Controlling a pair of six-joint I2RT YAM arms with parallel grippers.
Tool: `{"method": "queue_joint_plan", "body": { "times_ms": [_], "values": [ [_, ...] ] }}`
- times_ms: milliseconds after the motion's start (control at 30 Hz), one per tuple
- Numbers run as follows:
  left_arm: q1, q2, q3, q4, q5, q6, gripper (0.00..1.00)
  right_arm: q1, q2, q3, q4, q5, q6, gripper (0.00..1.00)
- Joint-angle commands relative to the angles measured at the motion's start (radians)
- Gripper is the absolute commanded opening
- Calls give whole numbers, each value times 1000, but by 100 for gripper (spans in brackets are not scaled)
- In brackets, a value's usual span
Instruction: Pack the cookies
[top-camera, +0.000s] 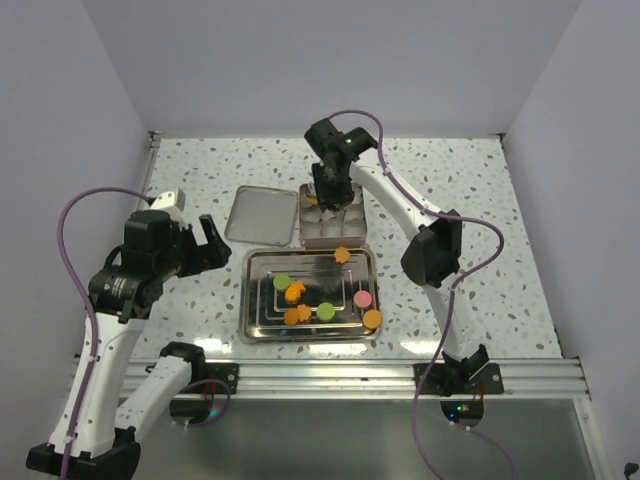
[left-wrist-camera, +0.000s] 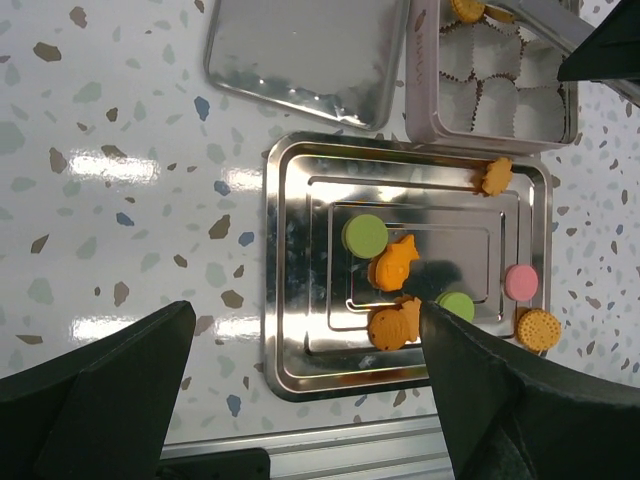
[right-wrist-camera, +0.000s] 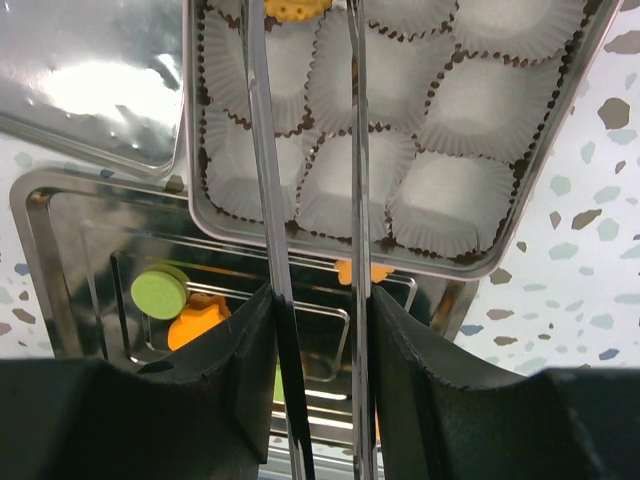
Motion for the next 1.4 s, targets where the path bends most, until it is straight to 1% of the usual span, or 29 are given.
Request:
{"method": "queue_joint_plan", "body": {
  "times_ms": [0,233,333,500,667,767,800,867,900,1000,1200,1367],
  "values": [
    [-6,8,33,23,-13,17,100,-23,-1,65,49,-44,-9,30],
    [-5,20,30,45,-18,8,100,-32,-13,76,92,-93,0,30],
    [-6,22,27,48,-20,5,100,-32,-21,87,86,-108,6,30],
    [-6,13,21,48,-27,2,100,-32,-62,26,121,-110,16,30],
    [-6,11,23,43,-24,-1,100,-34,-9,76,100,-110,13,31],
    [-6,8,23,39,-24,-4,100,-35,0,73,106,-110,13,38],
    [-6,5,21,37,-24,-6,100,-35,-1,72,106,-110,13,43],
    [-6,3,21,34,-23,-6,100,-37,-4,65,106,-110,13,49],
    [-5,2,20,33,-24,-4,100,-37,-9,64,108,-107,11,54],
    [-5,-1,18,31,-26,-6,100,-40,-24,55,109,-102,13,61],
    [-5,-1,12,33,-18,-4,100,-51,-49,87,97,-104,22,63],
    [-6,-6,7,34,-21,2,100,-51,-105,102,86,-110,39,63]
  ]
}}
